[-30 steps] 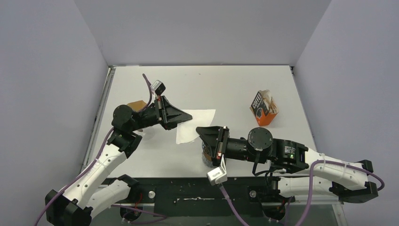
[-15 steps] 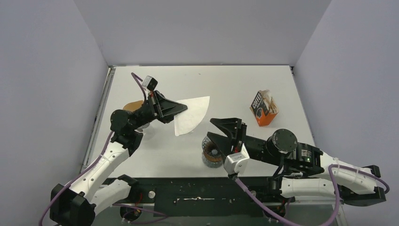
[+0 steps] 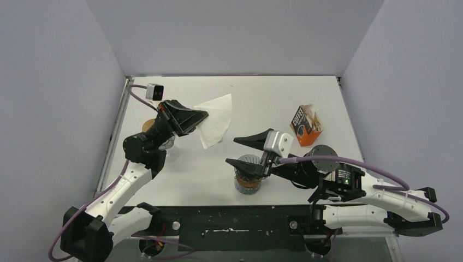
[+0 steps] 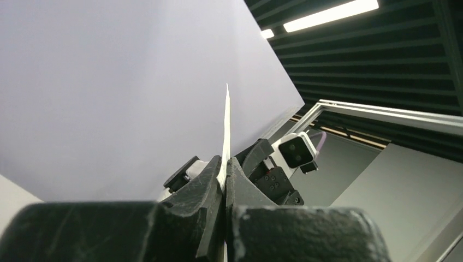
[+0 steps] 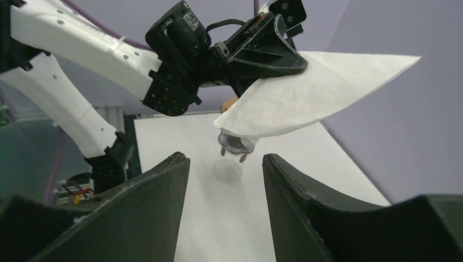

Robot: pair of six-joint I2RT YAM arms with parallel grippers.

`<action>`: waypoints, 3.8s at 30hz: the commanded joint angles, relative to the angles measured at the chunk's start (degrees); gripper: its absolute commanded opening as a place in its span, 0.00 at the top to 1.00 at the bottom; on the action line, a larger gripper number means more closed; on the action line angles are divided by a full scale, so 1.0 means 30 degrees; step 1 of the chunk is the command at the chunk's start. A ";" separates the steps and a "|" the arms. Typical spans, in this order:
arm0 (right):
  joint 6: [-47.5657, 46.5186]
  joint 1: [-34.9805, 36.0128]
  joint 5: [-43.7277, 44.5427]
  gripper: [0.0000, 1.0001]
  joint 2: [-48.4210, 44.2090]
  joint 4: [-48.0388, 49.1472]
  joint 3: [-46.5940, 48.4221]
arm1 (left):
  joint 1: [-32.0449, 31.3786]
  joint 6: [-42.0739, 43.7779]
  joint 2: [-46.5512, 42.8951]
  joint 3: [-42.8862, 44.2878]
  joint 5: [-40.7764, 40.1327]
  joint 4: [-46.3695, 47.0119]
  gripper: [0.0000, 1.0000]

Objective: Place the coffee filter in the dripper
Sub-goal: Place the coffee filter in the coffee dripper.

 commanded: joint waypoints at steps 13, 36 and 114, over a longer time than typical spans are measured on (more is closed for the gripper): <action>0.6459 -0.0262 -0.3426 0.46 0.0952 0.5567 -0.0338 | 0.0107 0.0506 0.0543 -0.0355 -0.1947 0.8209 1.00; 0.6463 -0.0578 -0.5002 0.47 0.1857 0.7004 -0.0463 | 0.0077 -0.0649 0.0355 0.0986 -0.1762 1.0927 1.00; 0.5330 -0.0578 -0.0992 0.63 0.3810 1.1358 -0.0445 | -0.0360 0.1573 -0.0221 0.0967 0.1286 1.0673 1.00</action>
